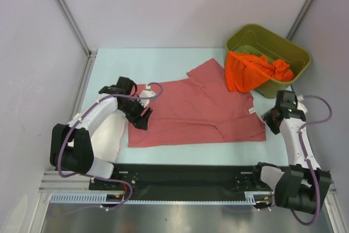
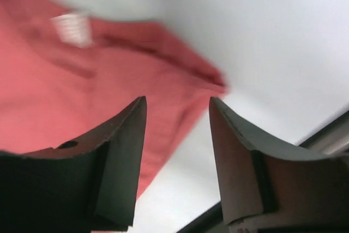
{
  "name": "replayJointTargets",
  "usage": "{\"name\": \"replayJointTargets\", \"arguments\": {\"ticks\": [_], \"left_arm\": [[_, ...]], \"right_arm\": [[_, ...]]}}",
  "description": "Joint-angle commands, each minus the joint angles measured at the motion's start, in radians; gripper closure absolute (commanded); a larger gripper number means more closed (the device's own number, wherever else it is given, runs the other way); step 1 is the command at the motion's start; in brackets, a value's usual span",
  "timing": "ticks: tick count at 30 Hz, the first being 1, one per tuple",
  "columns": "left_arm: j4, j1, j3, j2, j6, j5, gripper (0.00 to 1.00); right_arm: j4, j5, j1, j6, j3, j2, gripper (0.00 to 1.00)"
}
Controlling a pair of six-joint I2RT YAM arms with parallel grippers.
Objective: Fold and stack the t-shirts
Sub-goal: Fold the tshirt
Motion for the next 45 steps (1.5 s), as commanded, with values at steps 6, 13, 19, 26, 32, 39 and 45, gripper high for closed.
{"name": "replayJointTargets", "arguments": {"ticks": [6,13,19,26,32,39,45], "left_arm": [[0.258,0.057,0.003,0.113,-0.147,-0.351,0.43],[0.339,0.056,-0.023,0.145,-0.079,-0.425,0.43],[0.35,0.043,-0.053,0.185,-0.067,-0.366,0.56],[0.324,0.042,-0.057,0.185,-0.052,-0.311,0.74],[0.31,0.043,-0.054,0.172,-0.05,-0.331,1.0],[0.228,0.057,-0.047,0.11,-0.033,-0.371,1.0],[0.227,0.094,-0.107,0.072,-0.036,-0.464,1.0]], "right_arm": [[0.012,0.008,0.545,-0.282,0.24,0.294,0.52],[0.043,-0.131,0.731,-0.471,0.326,0.521,0.53],[0.046,-0.131,0.736,-0.477,0.323,0.601,0.54],[0.069,-0.153,0.747,-0.488,0.339,0.64,0.54],[0.098,-0.142,0.765,-0.522,0.317,0.626,0.82],[0.089,-0.09,0.756,-0.539,0.342,0.595,1.0],[0.132,-0.107,0.751,-0.543,0.359,0.552,1.0]]}}
